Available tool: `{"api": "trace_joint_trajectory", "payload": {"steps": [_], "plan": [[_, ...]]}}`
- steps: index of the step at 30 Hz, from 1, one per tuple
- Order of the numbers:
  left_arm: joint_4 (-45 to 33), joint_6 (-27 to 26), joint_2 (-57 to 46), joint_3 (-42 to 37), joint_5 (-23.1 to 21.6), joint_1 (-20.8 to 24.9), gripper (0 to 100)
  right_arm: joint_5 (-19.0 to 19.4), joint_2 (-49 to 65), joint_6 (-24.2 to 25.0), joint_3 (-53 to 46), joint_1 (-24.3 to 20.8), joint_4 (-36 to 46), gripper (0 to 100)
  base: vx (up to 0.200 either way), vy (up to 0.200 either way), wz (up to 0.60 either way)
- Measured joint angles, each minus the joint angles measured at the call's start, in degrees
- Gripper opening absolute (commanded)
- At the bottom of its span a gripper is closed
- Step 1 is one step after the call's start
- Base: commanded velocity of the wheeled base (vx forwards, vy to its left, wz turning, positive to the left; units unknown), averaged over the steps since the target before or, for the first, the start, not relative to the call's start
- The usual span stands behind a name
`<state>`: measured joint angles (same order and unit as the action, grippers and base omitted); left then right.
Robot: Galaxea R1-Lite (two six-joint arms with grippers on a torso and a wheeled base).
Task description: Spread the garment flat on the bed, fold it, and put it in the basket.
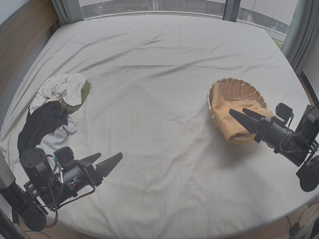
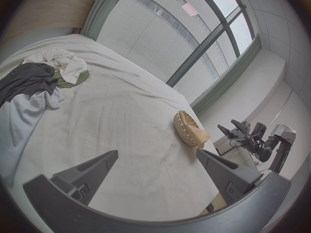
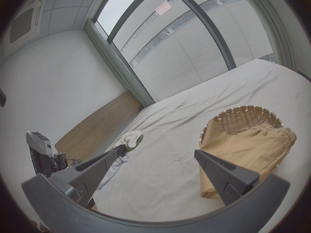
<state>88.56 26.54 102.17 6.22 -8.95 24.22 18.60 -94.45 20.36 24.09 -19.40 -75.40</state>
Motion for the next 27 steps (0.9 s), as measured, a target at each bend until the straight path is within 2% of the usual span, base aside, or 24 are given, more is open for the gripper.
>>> {"api": "trace_joint_trajectory", "payload": {"steps": [13, 27], "plan": [[0.01, -0.02, 0.12, 0.01, 0.00, 0.02, 100, 0.11, -0.11, -0.05, -0.11, -0.04, 0.00, 100, 0.000, 0.200, 0.00], [0.00, -0.10, 0.12, -0.05, 0.02, 0.05, 100, 0.11, -0.17, 0.02, -0.48, -0.09, 0.00, 100, 0.000, 0.000, 0.00]]}}
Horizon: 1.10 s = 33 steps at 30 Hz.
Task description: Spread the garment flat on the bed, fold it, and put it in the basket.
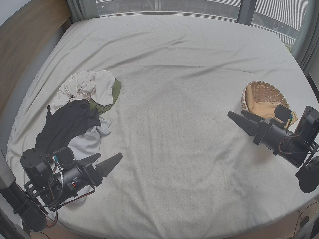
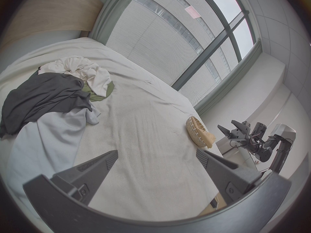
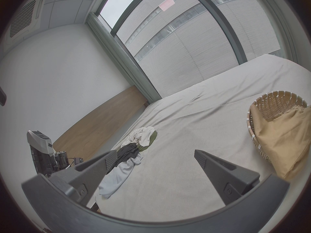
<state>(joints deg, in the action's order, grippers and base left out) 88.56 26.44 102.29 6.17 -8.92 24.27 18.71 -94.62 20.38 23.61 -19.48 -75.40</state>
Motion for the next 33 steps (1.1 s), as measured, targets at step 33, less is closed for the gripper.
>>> {"api": "trace_joint_trajectory", "payload": {"steps": [33], "plan": [[-13.74, 7.58, -38.33, -4.99, -17.07, 2.65, 100, -3.67, 24.75, -4.02, -18.24, -1.13, 5.01, 100, 0.000, 0.000, 0.00]]}}
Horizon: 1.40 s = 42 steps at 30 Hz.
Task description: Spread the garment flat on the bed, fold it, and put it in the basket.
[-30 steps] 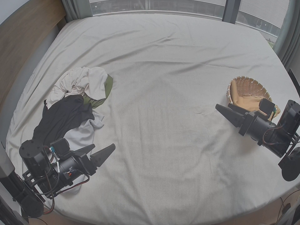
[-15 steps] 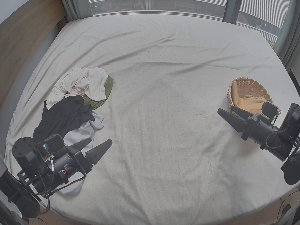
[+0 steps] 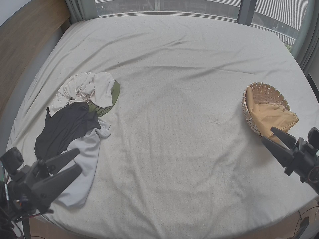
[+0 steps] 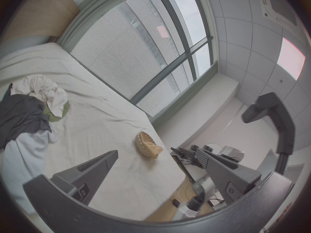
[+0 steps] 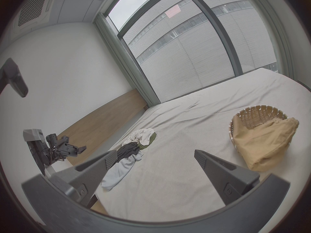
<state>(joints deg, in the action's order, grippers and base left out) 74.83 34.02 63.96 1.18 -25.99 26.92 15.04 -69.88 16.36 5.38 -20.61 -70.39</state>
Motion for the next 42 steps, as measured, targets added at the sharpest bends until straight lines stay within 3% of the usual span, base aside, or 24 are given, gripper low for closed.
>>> {"api": "trace_joint_trajectory", "payload": {"steps": [8, 14, 18, 24, 26, 32, 37, 42], "plan": [[-27.81, 1.94, -22.43, -0.09, -4.44, -0.68, 100, -1.01, 15.75, -0.60, -3.18, 2.05, 14.93, 100, 0.000, 0.000, 0.00], [-43.03, 1.00, -38.50, 0.85, -5.18, -6.06, 100, 0.34, 30.46, -1.67, -4.17, 6.10, 32.18, 100, 0.000, 0.000, 0.00], [-49.74, -2.55, -45.92, 1.43, -1.21, -9.92, 100, 1.18, 41.08, -2.77, -4.34, 9.79, 43.96, 100, 0.000, 0.000, 0.00], [-59.21, -16.73, -52.94, 1.34, 10.53, -14.06, 100, 1.82, 56.16, -7.39, -4.36, 16.74, 57.78, 100, 0.000, 0.000, 0.00], [-61.81, -19.58, -54.49, 0.79, 15.90, -15.42, 100, 0.30, 59.75, -9.34, -4.36, 18.27, 61.26, 100, 0.000, 0.000, 0.00], [-68.12, -23.36, -57.16, -0.09, 24.84, -19.29, 100, -8.53, 65.63, -16.07, -4.39, 20.13, 70.23, 100, 0.000, 0.000, 0.00], [-70.89, -29.49, -59.50, -0.15, 28.04, -23.78, 100, -12.37, 67.79, -17.02, -4.39, 20.41, 70.21, 100, 0.000, 0.000, 0.00], [-74.96, -33.02, -61.88, -0.20, 27.22, -26.19, 100, -13.82, 68.73, -16.65, -4.39, 20.48, 70.41, 100, 0.000, 0.000, 0.00]]}}
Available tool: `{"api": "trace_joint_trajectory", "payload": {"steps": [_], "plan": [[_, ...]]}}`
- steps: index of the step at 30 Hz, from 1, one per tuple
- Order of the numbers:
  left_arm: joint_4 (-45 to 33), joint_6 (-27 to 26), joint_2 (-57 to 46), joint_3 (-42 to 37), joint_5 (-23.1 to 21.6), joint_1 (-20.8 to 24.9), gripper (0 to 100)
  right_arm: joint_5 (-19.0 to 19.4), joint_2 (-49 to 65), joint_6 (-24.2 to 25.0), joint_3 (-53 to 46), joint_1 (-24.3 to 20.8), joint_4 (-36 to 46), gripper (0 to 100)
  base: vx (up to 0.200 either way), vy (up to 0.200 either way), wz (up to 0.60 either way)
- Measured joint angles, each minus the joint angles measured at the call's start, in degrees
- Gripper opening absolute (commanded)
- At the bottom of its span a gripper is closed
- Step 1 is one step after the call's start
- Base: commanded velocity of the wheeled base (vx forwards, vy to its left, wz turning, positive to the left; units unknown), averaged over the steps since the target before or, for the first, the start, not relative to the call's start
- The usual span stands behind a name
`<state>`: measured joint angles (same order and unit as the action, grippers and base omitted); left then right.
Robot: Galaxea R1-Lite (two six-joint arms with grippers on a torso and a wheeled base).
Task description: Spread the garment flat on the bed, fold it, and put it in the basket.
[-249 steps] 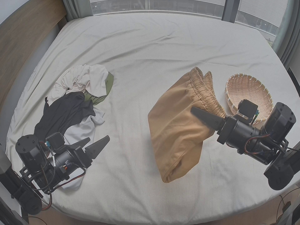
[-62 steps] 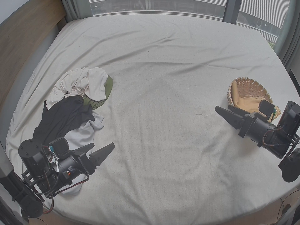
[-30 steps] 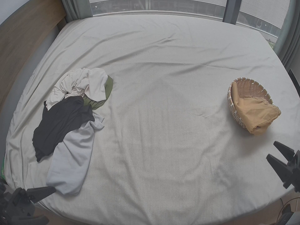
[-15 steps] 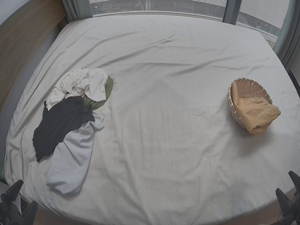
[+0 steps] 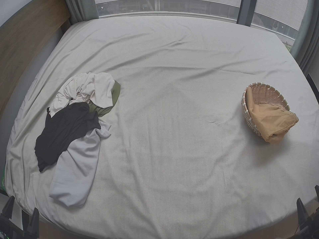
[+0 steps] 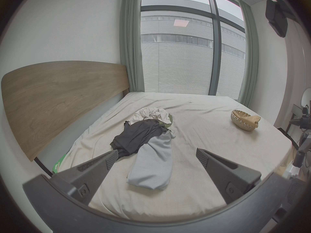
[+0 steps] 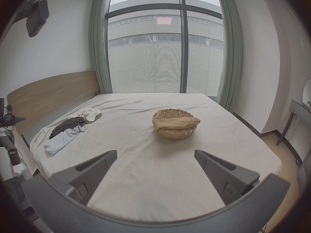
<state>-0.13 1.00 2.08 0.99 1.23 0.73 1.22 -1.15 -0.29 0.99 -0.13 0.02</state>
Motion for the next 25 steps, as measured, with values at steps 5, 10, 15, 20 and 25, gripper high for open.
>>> {"api": "trace_joint_trajectory", "payload": {"steps": [5, 10, 15, 20, 25], "plan": [[0.00, -0.60, -0.88, 0.00, -0.37, -0.51, 100, -0.18, 0.35, 0.11, 0.00, 0.04, 0.05, 100, 0.000, 0.000, 0.00], [0.02, -0.68, -1.16, 0.00, -0.37, -0.62, 100, -0.33, 0.46, 0.50, 0.00, 0.00, 0.05, 100, 0.000, 0.000, 0.00], [0.04, -0.68, -1.21, 0.02, -0.39, -0.63, 100, -0.35, 0.49, 0.29, 0.00, 0.00, 0.07, 100, 0.000, 0.000, 0.00], [0.04, -0.68, -1.23, 0.02, -0.39, -0.63, 100, -0.33, 0.49, 0.24, 0.02, 0.00, 0.07, 100, 0.000, 0.000, 0.00], [0.04, -0.68, -1.23, 0.02, -0.37, -0.63, 100, -0.29, 0.49, 0.24, 0.02, -0.02, 0.05, 100, 0.000, 0.000, 0.00]]}}
